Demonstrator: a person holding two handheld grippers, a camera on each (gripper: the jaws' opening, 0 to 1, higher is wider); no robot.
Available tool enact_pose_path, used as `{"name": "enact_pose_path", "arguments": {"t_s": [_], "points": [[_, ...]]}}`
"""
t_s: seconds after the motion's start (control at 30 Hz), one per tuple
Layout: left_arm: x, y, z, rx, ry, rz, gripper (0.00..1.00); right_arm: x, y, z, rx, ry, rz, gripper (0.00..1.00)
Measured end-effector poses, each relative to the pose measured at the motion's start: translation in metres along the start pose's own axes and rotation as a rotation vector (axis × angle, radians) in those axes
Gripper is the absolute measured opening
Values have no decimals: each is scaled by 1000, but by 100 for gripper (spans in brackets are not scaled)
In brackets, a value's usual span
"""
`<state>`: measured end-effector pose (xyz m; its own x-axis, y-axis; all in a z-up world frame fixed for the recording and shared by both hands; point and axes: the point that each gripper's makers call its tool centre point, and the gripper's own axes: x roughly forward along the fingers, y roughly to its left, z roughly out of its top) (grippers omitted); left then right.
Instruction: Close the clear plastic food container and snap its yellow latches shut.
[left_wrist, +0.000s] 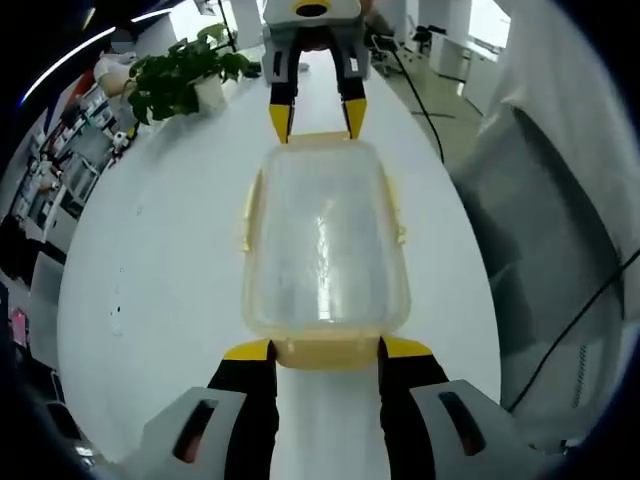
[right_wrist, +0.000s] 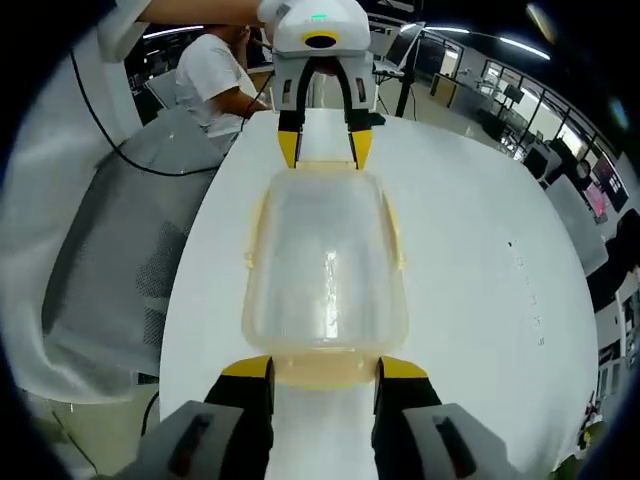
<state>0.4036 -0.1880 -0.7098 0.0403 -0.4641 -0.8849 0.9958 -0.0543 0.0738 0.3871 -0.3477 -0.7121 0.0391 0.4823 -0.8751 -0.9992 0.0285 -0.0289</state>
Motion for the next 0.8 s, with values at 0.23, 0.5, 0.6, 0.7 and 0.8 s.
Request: {"name": "enact_pose_path", "arguments": {"t_s": [0.23,0.5,0.6,0.7,0.8], "points": [[11,2,3,-5,3,-4,37,4,-4,-10,1,14,-3,36],[21,1,0,-5,13,-17,37,12,-3,-17,4,14,4,36],[26,2,-4,-11,13,-15,37,13,-4,-18,0,13,3,36],[30,2,-4,-14,13,-18,37,15,-4,-21,3,18,10,36],[29,0,-5,-10,17,-22,37,18,-3,-22,3,23,18,36]]}}
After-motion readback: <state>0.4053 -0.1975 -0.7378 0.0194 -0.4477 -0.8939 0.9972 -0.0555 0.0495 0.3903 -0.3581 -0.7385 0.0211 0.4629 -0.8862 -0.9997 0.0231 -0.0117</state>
